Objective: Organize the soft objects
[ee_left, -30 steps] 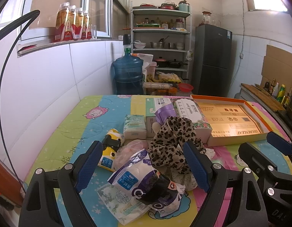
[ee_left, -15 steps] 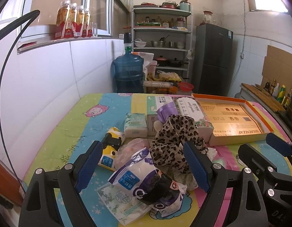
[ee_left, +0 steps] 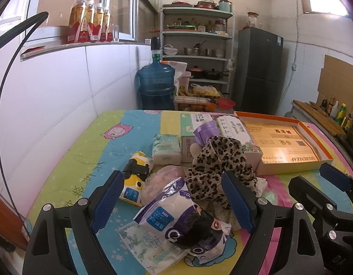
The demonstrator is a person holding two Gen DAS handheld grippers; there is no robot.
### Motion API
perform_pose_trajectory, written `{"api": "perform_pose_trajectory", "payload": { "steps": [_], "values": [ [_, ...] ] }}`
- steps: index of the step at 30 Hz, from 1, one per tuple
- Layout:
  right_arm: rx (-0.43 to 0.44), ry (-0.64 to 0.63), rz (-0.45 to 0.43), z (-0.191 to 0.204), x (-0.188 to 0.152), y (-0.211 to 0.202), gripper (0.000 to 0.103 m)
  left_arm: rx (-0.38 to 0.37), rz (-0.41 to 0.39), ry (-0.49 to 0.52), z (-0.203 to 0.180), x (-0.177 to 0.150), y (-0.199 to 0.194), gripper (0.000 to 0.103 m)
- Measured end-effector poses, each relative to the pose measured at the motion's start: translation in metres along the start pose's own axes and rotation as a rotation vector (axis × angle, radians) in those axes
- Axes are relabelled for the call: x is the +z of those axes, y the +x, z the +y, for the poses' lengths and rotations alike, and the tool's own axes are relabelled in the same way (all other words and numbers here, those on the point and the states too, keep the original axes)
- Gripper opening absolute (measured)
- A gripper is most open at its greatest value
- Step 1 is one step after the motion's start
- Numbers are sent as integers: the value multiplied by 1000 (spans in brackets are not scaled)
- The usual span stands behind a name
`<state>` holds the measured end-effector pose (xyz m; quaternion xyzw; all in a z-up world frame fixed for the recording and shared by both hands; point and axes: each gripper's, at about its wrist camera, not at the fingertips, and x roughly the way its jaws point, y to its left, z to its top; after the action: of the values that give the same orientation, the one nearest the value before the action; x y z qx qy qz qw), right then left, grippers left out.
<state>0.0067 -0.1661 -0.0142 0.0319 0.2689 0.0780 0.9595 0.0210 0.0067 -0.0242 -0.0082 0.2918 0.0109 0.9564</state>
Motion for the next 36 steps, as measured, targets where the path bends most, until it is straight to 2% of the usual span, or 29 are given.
{"api": "perform_pose_trajectory", "payload": {
  "steps": [13,19,29,30,34,36],
  "values": [
    [49,-48,47,13,-3,19,83,31,19,-26,25,-5,16,88],
    [70,-50,82,18,-4,33,83,5,19,-29,40,-6,23,88],
    [97,-124,130,35,3,67,83,-36,24,-54,65,-12,27,88],
    [101,-135,134,37,4,72,81,-38,23,-56,66,-12,28,88],
    [113,-157,142,41,7,82,46,-58,26,-53,69,-13,29,88],
    [141,-155,164,42,8,87,34,-80,27,-48,68,-13,29,88]
  ]
}}
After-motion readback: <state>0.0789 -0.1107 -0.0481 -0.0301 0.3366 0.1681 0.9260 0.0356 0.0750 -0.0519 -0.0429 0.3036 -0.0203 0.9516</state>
